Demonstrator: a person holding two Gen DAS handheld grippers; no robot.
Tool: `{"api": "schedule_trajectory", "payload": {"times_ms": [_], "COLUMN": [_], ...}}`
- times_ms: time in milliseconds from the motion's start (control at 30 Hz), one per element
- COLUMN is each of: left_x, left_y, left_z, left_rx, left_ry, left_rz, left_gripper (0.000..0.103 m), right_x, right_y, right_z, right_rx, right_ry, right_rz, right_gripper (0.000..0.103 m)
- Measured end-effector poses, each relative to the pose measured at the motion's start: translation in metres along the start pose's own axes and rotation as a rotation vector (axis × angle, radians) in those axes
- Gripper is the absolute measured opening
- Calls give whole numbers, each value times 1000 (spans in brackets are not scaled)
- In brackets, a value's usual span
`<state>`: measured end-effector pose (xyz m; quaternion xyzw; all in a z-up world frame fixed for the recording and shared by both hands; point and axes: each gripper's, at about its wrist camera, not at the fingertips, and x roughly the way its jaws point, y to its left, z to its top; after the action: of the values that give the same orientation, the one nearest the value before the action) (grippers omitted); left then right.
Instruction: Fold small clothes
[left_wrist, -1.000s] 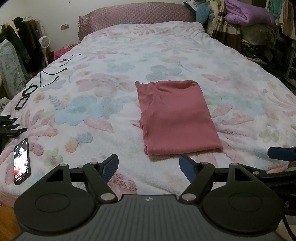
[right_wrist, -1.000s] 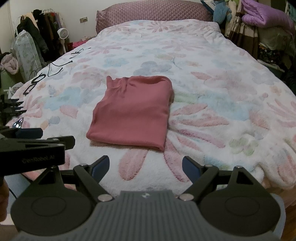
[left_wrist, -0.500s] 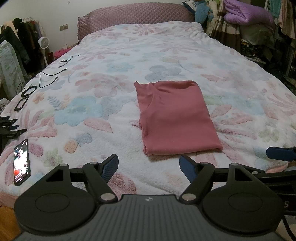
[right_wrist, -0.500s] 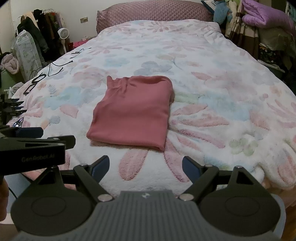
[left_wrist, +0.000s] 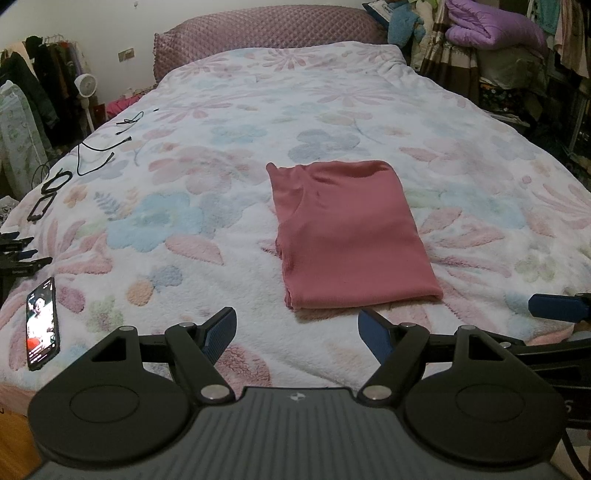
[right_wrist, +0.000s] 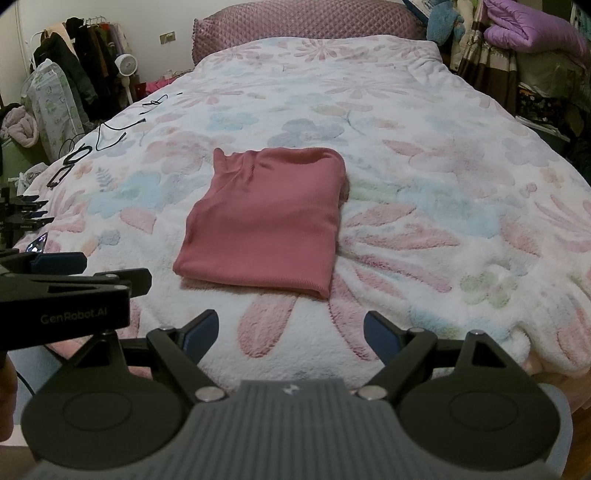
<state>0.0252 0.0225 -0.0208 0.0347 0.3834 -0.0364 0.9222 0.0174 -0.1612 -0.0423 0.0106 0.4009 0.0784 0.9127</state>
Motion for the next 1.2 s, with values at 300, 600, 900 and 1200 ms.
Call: {"api": "schedule_trajectory", "payload": {"times_ms": [300, 600, 900, 1200], "left_x": [0, 1, 1, 1], "left_y": [1, 1, 2, 3], "left_z": [1, 1, 1, 0], "left_rx": [10, 8, 6, 1], "left_ry": [0, 5, 8, 11], "left_rz": [-7, -11, -15, -25], "left_gripper": [88, 88, 88, 88], "right_x": [2, 3, 3, 3], "right_y": [-2, -3, -3, -3], "right_z": [0, 0, 0, -1], "right_rx": [16, 23, 28, 29], "right_ry": [10, 11, 11, 12], "right_rz": [0, 0, -1, -1], "right_gripper": [82, 82, 82, 82]}}
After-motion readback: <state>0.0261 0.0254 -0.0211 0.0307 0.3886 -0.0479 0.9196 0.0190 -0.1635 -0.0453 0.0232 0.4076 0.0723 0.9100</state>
